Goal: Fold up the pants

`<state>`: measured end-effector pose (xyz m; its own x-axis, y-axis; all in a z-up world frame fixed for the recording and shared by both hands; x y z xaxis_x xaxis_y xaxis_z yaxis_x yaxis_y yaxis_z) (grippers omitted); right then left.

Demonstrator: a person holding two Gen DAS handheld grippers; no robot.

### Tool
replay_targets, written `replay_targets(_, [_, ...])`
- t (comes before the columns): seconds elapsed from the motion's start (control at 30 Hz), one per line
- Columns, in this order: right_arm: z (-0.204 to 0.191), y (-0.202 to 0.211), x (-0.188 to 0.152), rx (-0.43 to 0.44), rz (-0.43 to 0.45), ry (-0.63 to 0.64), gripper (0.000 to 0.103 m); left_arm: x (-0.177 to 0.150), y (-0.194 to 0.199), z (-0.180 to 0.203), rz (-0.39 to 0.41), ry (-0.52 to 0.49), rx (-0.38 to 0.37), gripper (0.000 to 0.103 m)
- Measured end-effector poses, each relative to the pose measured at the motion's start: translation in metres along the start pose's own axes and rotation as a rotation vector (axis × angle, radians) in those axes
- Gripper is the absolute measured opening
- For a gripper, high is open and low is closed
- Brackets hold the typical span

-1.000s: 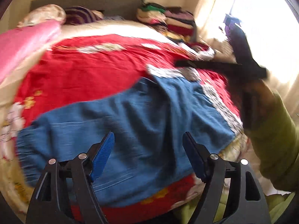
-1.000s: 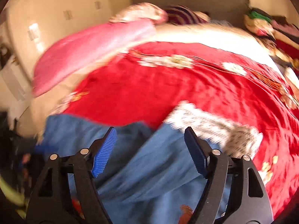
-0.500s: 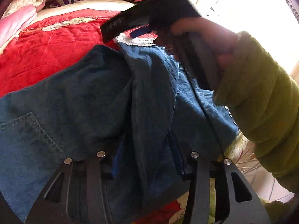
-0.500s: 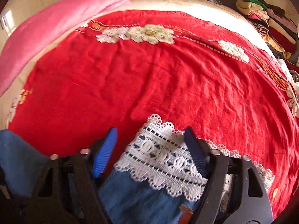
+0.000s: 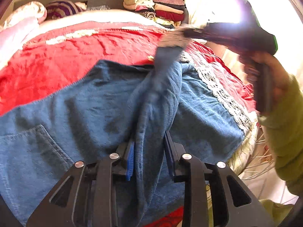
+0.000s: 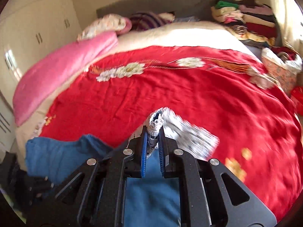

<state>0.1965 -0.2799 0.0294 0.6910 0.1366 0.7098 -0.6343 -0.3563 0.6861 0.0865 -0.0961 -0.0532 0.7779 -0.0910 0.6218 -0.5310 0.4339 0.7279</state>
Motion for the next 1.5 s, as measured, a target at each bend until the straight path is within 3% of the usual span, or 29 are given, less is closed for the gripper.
replay_targets(0.03, [0.005, 0.012, -0.007, 0.0, 0.007, -0.016, 0.006, 0.003, 0.003, 0.0, 0.008, -0.009, -0.015, 0.004])
replay_targets(0.37, [0.018, 0.099, -0.097, 0.0, -0.025, -0.115, 0.006, -0.014, 0.04, 0.018, 0.028, -0.133, -0.036, 0.004])
replay_targets(0.73, [0.032, 0.099, -0.173, -0.017, -0.146, -0.225, 0.006, -0.045, 0.028, 0.038, -0.039, -0.227, -0.012, 0.004])
replay_targets(0.97, [0.04, 0.088, -0.187, -0.074, -0.173, -0.221, 0.006, -0.052, 0.009, 0.04, -0.086, -0.228, -0.007, 0.004])
replay_targets(1.1, [0.042, 0.091, -0.188, -0.065, -0.179, -0.213, 0.008, -0.054, 0.006, 0.039, -0.089, -0.219, -0.011, 0.004])
replay_targets(1.17, [0.043, 0.102, -0.181, -0.058, -0.151, -0.211, 0.019, -0.054, 0.006, 0.039, -0.089, -0.22, -0.011, 0.004])
replay_targets(1.3, [0.045, 0.114, -0.153, -0.075, -0.074, -0.144, 0.031, -0.055, 0.005, 0.038, -0.089, -0.217, -0.012, 0.004])
replay_targets(1.5, [0.061, 0.066, -0.109, -0.051, -0.061, -0.109, 0.04, -0.057, 0.006, 0.039, -0.083, -0.214, -0.004, 0.004])
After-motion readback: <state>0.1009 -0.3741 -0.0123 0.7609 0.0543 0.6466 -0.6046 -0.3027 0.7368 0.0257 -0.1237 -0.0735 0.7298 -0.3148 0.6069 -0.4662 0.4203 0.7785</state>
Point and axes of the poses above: each gripper's, at about its wrist camera, not at the fingertips, and y roughly against the way its jaws point, z to its right, x to its top, the point moved 2 cm from there along -y, roughly the way its jaws point, and after that the axes turned 5 degrees about y, right-handed, at the moved point
